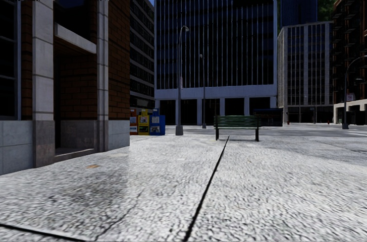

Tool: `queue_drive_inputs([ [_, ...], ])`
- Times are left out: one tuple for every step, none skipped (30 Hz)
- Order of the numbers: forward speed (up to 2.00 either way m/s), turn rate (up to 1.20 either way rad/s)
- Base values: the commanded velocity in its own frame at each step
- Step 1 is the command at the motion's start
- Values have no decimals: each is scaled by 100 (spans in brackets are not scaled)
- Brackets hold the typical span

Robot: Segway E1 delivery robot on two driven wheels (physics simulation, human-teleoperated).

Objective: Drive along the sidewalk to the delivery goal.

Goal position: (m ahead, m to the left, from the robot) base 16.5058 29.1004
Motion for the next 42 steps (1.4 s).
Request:
queue_drive_inputs([
  [200, 0],
  [200, 0],
  [200, 0],
  [200, 0],
  [200, 0],
  [200, 0],
  [200, 0],
  [200, 0],
  [200, 0],
  [200, 0],
  [200, 0],
  [200, 0],
  [200, 0],
  [200, 0],
  [200, 0],
  [200, 0],
  [200, 0],
  [200, 0],
  [200, 0],
  [200, 0],
  [200, 0],
  [200, 0],
  [200, 0],
  [200, 0],
  [200, 0],
  [200, 0],
  [200, 0],
  [200, 0],
  [200, 0],
  [200, 0],
  [200, 0],
  [200, 0],
  [200, 0],
  [200, 0],
  [200, 0],
  [200, 0],
  [200, 0],
  [200, 0],
  [200, 0],
  [200, 0],
  [200, 0],
  [200, 0],
])
